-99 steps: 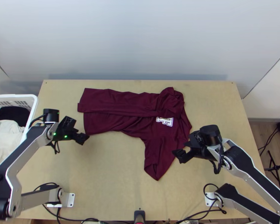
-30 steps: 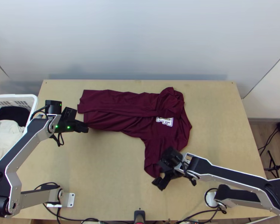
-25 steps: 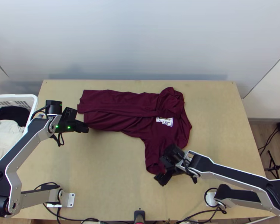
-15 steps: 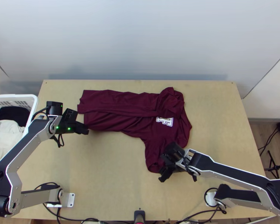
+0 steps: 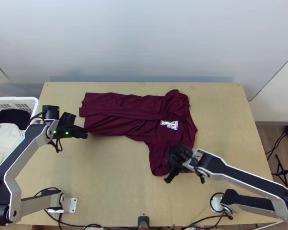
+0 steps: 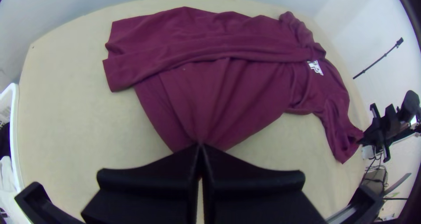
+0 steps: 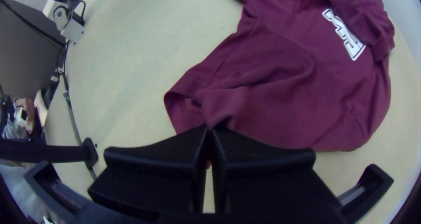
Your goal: Fold the t-shirt
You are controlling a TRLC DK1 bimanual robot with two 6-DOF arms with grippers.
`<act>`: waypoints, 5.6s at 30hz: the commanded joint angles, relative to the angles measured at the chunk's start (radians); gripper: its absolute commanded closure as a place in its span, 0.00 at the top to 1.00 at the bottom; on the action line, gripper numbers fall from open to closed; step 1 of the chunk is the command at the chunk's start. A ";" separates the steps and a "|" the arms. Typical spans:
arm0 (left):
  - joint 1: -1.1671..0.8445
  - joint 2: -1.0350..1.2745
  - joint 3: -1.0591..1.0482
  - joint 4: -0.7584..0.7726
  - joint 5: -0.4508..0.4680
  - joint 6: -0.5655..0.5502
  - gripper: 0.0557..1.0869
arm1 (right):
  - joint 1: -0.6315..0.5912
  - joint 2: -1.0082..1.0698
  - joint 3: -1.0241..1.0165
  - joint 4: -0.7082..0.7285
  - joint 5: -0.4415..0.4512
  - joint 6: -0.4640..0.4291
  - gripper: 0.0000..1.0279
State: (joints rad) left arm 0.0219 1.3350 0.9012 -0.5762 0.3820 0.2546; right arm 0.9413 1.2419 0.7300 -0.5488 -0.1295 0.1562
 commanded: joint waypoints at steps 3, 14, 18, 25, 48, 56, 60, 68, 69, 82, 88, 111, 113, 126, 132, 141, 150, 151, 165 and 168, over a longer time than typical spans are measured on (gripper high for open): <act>0.191 -0.025 0.071 -0.054 0.072 0.002 0.04 | -0.222 -0.157 0.184 -0.215 -0.045 -0.058 0.03; 0.369 -0.013 0.286 -0.260 0.133 0.035 0.04 | -0.397 -0.275 0.413 -0.277 -0.093 -0.107 0.03; 0.345 -0.007 0.269 -0.257 0.133 0.026 0.04 | -0.430 -0.216 0.453 -0.226 -0.093 -0.109 0.03; 0.302 0.156 0.331 -0.192 0.112 -0.018 0.04 | -0.527 -0.018 0.497 -0.017 -0.093 -0.113 0.03; 0.182 0.714 0.935 -0.241 0.026 -0.275 0.04 | -0.653 0.637 0.755 0.452 -0.044 -0.256 0.03; 0.165 0.687 0.861 -0.228 0.017 -0.268 0.04 | -0.653 0.875 1.074 0.455 0.011 -0.362 0.03; 0.181 0.655 0.794 -0.215 0.012 -0.242 0.04 | -0.608 0.923 1.211 0.371 0.011 -0.365 0.03; 0.219 0.590 0.665 -0.169 0.012 -0.201 0.04 | -0.569 0.895 1.002 0.352 0.033 -0.402 0.03; 0.224 0.589 0.660 -0.168 0.012 -0.199 0.04 | -0.569 0.880 0.964 0.363 0.037 -0.400 0.03; 0.256 0.590 0.634 -0.151 0.014 -0.187 0.04 | -0.515 0.449 0.462 0.394 0.039 -0.311 0.03; 0.240 0.587 0.582 -0.119 0.012 -0.202 0.04 | -0.490 0.346 0.273 0.375 0.037 -0.310 0.03; 0.317 0.512 0.541 -0.189 0.155 -0.207 0.92 | -0.490 0.076 0.163 0.382 0.039 -0.193 0.97; 0.325 0.512 0.536 -0.205 0.181 -0.193 0.93 | -0.495 -0.006 0.169 0.320 0.039 -0.182 0.97; 0.265 0.665 0.620 -0.197 0.291 -0.144 0.94 | -0.496 -0.300 0.213 -0.007 0.037 -0.164 0.97; 0.237 0.782 0.739 -0.151 0.244 -0.163 0.94 | -0.495 -0.323 0.316 -0.083 0.037 -0.112 0.97; 0.213 0.875 0.823 -0.165 0.193 -0.086 0.94 | -0.495 -0.292 0.356 -0.092 0.037 -0.070 0.97; 0.191 0.814 0.803 -0.286 0.463 -0.115 0.03 | -0.518 -0.279 0.336 -0.073 0.037 -0.069 0.97; 0.187 0.803 0.777 -0.284 0.488 -0.115 0.03 | -0.519 -0.279 0.335 -0.073 0.037 -0.066 0.97; 0.135 0.558 0.725 -0.290 0.485 -0.207 0.03 | -0.555 -0.352 0.278 -0.077 0.036 -0.026 0.97; 0.093 0.552 0.745 -0.292 0.440 -0.224 0.03 | -0.565 -0.380 0.253 -0.074 0.036 -0.012 0.97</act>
State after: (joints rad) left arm 0.1627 1.9507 1.6176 -0.8555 0.8600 0.0734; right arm 0.3958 0.9085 1.0279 -0.6281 -0.0925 0.1200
